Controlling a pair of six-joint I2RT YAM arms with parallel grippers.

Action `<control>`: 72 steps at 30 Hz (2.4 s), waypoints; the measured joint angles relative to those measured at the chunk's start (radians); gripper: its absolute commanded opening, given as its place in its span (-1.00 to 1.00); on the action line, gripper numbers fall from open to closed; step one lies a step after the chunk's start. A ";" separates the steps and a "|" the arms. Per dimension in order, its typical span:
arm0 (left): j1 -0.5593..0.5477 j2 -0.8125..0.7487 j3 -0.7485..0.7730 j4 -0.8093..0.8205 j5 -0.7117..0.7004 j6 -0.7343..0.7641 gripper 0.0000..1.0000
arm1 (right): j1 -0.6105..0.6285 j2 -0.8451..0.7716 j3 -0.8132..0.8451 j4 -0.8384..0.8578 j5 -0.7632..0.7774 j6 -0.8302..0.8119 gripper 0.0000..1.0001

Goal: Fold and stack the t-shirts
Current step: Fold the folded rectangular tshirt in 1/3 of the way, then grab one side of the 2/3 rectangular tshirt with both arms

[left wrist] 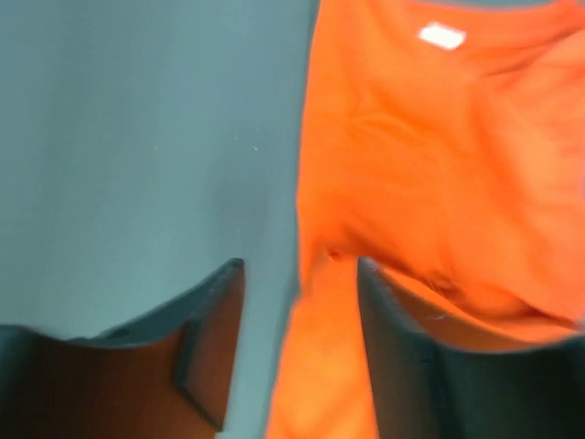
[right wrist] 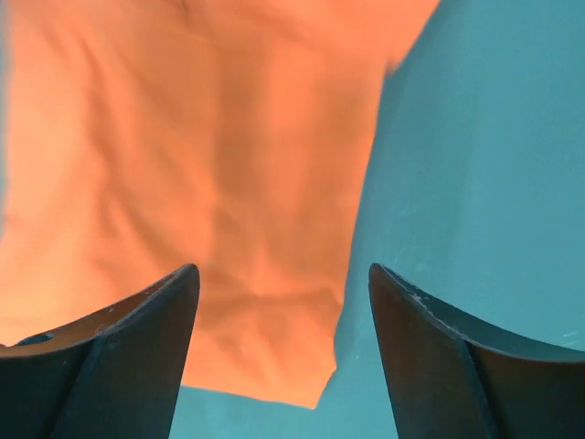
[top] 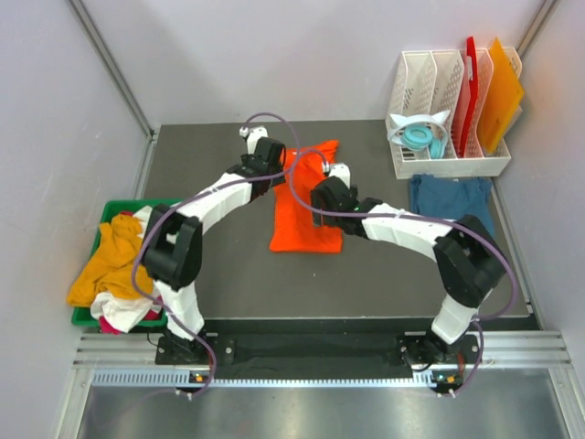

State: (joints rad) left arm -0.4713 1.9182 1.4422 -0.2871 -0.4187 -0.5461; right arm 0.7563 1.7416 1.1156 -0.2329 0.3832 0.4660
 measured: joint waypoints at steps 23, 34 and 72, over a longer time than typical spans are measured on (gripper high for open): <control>-0.154 -0.424 -0.614 0.053 0.041 -0.145 0.06 | -0.022 -0.129 -0.246 0.047 -0.035 0.094 0.08; -0.173 -0.423 -0.637 0.079 0.077 -0.173 -0.04 | -0.021 -0.094 -0.260 0.095 -0.076 0.153 -0.22; -0.263 -0.511 -0.748 0.067 0.029 -0.234 0.09 | 0.042 -0.120 -0.374 0.266 -0.010 0.261 -1.00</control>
State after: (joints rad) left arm -0.7341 1.4075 0.6941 -0.2199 -0.3901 -0.7799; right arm 0.7986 1.6215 0.7418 0.0334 0.3729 0.7265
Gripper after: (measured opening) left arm 0.575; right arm 0.010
